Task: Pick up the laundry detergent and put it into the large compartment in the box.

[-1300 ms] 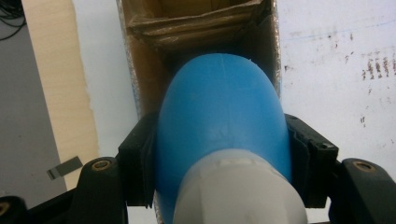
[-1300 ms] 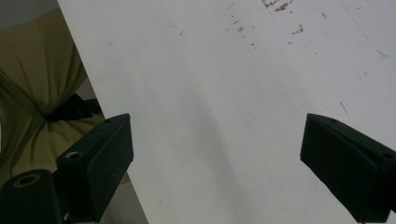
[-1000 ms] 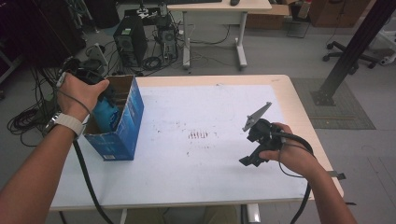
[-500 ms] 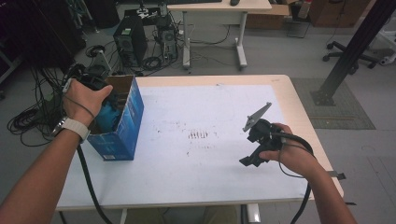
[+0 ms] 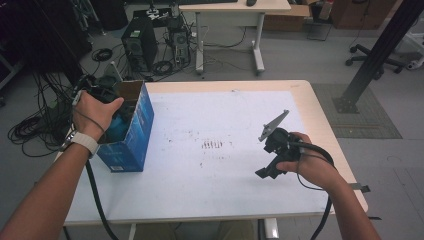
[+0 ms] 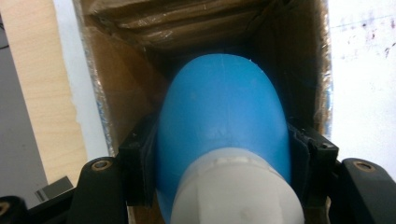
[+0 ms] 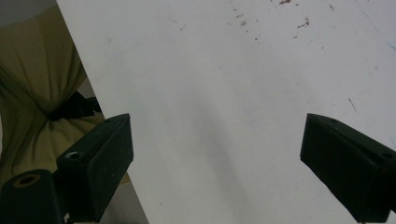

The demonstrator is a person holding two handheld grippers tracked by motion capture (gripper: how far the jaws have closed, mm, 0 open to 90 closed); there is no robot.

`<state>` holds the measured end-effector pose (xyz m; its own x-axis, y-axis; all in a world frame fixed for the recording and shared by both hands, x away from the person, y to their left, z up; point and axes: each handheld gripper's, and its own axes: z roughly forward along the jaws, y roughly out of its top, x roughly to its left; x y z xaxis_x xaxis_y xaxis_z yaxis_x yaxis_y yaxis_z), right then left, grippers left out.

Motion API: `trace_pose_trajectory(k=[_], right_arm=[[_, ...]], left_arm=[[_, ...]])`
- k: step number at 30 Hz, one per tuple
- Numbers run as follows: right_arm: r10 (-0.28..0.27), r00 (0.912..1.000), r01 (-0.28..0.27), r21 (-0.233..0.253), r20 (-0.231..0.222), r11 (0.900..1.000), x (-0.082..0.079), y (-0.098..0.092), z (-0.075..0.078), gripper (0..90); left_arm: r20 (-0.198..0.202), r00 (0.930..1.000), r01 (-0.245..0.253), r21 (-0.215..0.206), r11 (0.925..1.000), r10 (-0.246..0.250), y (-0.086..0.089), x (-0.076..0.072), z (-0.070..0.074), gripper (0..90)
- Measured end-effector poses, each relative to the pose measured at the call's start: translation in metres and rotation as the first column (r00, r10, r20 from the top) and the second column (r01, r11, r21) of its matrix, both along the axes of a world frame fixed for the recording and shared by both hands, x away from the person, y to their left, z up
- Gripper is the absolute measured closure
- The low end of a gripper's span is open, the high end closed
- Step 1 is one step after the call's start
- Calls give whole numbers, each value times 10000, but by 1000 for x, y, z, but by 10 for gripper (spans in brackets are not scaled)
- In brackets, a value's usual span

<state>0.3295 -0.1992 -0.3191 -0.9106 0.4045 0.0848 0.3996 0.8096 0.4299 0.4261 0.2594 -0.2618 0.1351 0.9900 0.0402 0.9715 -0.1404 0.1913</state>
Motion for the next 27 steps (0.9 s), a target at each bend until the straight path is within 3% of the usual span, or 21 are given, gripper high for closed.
trace_pose_trajectory(k=[10,27], right_arm=[[-61,10000,61,-52,-58,10000,1,0,-1,95],[-4,10000,4,-32,-93,10000,1,3,-3,95]], left_arm=[[-126,9999,-13,-75,10000,12,5,0,-14,373],[-187,9998,-32,-321,9995,26,12,2,-15,370]])
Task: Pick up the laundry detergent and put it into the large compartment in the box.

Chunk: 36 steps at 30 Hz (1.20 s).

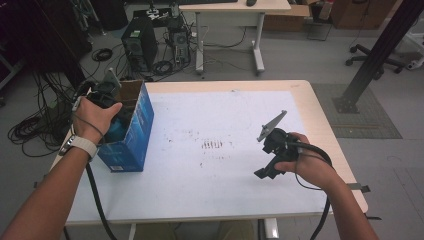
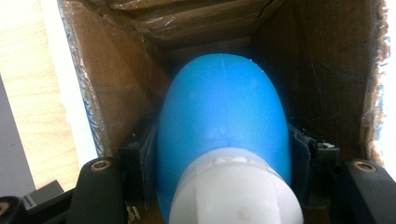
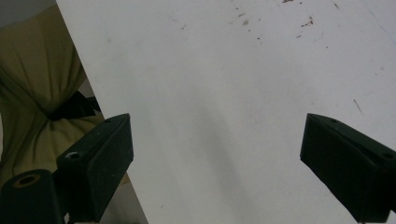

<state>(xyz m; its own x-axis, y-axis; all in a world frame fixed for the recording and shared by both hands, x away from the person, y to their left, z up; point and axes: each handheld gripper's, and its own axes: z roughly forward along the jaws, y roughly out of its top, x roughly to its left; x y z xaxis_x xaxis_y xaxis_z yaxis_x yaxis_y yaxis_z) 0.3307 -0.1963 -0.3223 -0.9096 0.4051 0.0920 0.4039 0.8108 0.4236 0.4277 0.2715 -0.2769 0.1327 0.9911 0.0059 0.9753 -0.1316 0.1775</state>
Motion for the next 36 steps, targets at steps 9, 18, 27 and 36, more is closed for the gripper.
trace_pose_trajectory(k=[9,18,27,36], right_arm=[[-23,10000,23,-1,-4,10000,0,0,0,94],[-48,10000,48,-20,-47,10000,0,-2,-1,94],[-68,10000,68,-33,-62,10000,0,-3,-2,94],[-60,10000,60,-28,-45,10000,-1,-2,-1,94]], left_arm=[[-63,10000,57,-173,9998,-58,4,1,-1,368],[-138,9998,150,-199,9997,-153,4,3,-3,327],[-105,9998,164,-220,9996,-166,3,4,-3,311],[-115,9996,257,-158,9995,-258,1,3,-4,269]])
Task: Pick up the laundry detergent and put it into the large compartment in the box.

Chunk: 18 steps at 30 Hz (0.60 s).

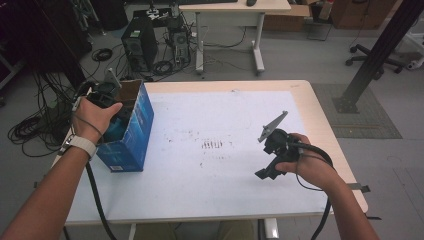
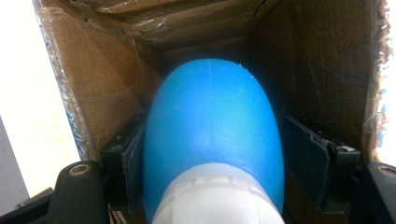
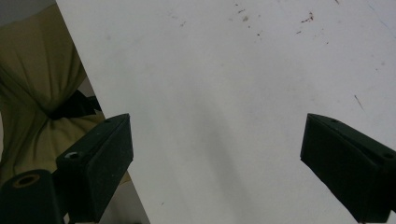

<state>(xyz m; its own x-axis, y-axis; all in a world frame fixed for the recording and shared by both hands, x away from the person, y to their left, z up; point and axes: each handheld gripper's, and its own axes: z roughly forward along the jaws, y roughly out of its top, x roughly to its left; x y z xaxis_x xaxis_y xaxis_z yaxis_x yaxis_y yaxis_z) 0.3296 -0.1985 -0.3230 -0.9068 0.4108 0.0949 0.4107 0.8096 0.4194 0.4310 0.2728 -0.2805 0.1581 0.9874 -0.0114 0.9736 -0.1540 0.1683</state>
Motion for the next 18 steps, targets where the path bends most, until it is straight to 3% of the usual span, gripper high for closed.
trace_pose_trajectory(k=[18], right_arm=[[-13,10000,13,1,14,10000,-1,-1,1,93]], left_arm=[[149,9999,59,-33,10000,-58,-2,-2,5,236]])
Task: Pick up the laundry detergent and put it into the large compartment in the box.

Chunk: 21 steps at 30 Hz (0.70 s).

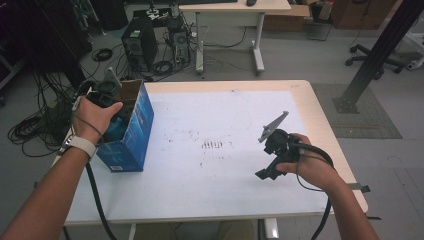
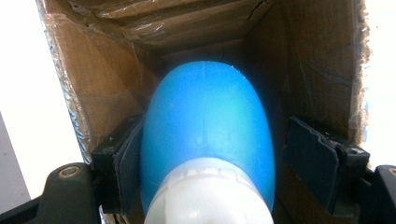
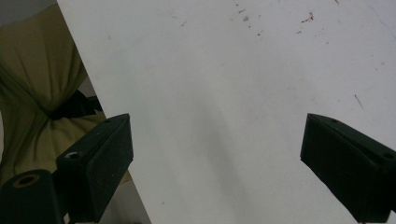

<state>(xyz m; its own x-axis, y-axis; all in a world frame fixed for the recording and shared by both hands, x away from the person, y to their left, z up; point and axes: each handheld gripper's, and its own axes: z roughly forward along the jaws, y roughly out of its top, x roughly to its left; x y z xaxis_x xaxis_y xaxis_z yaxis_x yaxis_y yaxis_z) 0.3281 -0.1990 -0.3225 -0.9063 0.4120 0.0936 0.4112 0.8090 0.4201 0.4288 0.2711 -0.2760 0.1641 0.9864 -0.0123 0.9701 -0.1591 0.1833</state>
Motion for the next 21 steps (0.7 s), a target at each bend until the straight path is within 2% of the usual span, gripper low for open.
trace_pose_trajectory(k=[21], right_arm=[[36,10000,-36,28,51,10000,-2,0,1,93]], left_arm=[[132,9999,103,-67,9999,-102,0,-3,11,213]])
